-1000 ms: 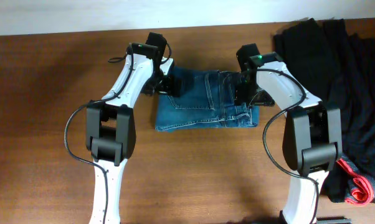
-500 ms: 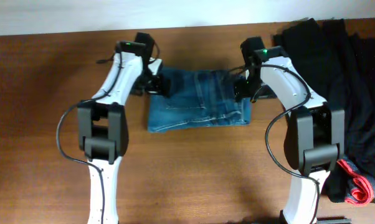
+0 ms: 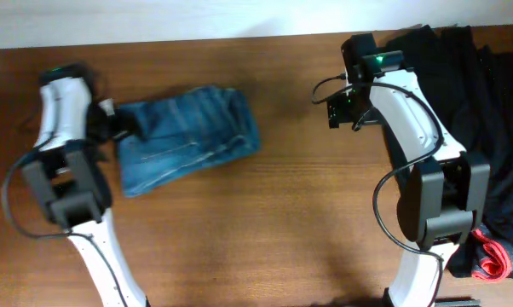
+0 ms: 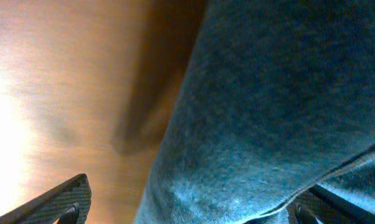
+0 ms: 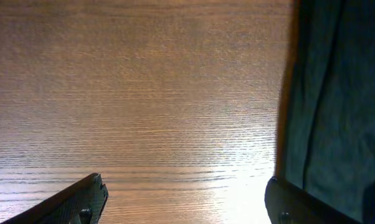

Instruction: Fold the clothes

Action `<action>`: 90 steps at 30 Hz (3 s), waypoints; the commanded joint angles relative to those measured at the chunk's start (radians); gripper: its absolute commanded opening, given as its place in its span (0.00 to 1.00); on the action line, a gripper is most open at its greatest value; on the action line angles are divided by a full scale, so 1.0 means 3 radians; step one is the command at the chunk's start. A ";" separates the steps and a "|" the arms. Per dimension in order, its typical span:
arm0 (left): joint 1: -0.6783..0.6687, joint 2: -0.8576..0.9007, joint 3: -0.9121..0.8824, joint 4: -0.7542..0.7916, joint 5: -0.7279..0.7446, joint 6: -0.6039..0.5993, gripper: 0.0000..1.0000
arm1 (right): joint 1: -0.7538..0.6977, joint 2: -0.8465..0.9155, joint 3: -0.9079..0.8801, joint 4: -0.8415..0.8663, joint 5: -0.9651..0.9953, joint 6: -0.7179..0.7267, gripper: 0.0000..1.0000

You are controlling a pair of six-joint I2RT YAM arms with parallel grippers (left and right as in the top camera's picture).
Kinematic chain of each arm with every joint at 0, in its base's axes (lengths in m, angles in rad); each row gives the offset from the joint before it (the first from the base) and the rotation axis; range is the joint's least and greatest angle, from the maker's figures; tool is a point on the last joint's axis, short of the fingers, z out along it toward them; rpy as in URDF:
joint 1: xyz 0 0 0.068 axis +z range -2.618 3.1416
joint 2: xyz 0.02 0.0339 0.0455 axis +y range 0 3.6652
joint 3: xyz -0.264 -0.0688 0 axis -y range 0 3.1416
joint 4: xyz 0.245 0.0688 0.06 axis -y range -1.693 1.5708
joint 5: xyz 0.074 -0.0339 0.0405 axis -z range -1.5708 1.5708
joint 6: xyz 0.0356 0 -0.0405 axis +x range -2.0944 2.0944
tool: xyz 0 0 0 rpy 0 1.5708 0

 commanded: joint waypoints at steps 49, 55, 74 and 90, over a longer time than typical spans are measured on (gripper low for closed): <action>-0.0435 -0.1064 -0.0060 0.0469 0.0346 0.2958 0.01 | -0.0027 -0.0058 -0.0001 -0.0070 -0.0034 -0.0010 0.85; -0.0988 -0.1064 -0.0192 0.0154 0.0324 0.3271 0.01 | -0.0027 -0.0056 -0.0008 -0.0070 -0.0033 -0.0011 0.85; -0.1169 -0.1052 -0.1750 0.1979 -0.0613 0.2756 0.03 | -0.0027 -0.0053 -0.0008 -0.0086 -0.0036 -0.0010 0.85; -0.0638 -0.0849 -0.1750 0.2733 -0.0741 0.1771 0.05 | -0.0023 -0.0053 -0.0008 -0.0154 -0.0036 -0.0009 0.85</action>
